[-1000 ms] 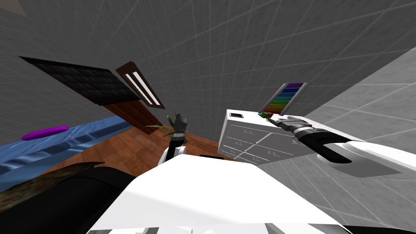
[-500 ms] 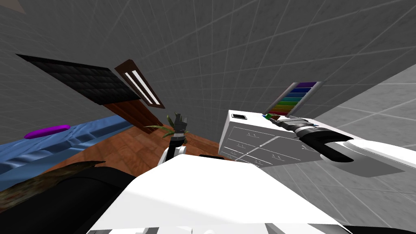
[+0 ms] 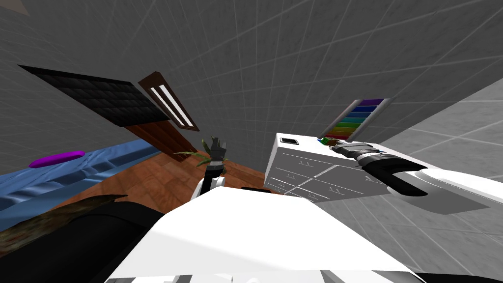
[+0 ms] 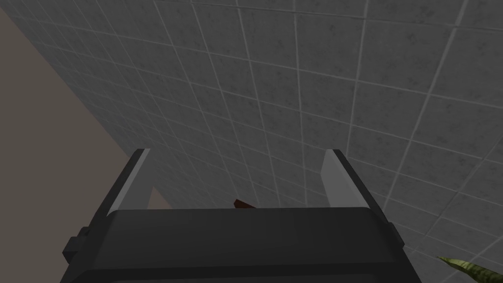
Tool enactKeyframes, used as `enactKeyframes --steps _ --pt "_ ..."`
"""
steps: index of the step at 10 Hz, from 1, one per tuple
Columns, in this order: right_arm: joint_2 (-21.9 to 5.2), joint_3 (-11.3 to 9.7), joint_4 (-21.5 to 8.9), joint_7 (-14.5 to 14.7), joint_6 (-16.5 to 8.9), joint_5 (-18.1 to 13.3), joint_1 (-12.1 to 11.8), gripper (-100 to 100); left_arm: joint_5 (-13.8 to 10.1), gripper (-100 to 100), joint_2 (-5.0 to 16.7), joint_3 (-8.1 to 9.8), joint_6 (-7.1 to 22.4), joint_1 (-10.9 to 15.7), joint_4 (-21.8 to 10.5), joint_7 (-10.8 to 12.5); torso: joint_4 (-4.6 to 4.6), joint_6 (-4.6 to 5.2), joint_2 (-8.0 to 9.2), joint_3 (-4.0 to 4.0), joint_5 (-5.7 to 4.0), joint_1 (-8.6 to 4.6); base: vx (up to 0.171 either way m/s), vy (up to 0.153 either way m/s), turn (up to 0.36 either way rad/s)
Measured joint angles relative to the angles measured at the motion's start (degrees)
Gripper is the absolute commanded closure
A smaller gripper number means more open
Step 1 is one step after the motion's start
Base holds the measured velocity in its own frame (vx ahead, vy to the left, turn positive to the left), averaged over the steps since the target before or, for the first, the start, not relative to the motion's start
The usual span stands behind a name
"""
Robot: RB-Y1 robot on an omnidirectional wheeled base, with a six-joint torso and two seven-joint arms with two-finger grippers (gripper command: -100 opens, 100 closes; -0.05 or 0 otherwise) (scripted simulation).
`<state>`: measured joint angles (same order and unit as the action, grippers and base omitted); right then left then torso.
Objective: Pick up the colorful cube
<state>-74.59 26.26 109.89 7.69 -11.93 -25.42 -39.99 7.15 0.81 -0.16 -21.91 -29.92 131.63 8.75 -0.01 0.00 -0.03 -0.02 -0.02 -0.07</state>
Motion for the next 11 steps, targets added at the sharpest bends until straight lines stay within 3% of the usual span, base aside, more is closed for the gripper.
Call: enactKeyframes --steps 1,11 --pt "0.0 0.0 0.0 0.0 0.0 0.0 0.0 -100 0.0 0 0.0 0.0 0.0 0.0 0.0 0.0 0.0 0.0 0.0 0.0 0.0 0.0 -0.035 -0.016 0.121" --pt "-14.5 1.0 -6.8 -6.5 11.3 -3.7 4.2 -100 0.0 0 0.0 0.0 0.0 0.0 0.0 0.0 0.02 -0.03 0.09 0.05 -0.01 -0.1 -0.049 -0.031 0.121"
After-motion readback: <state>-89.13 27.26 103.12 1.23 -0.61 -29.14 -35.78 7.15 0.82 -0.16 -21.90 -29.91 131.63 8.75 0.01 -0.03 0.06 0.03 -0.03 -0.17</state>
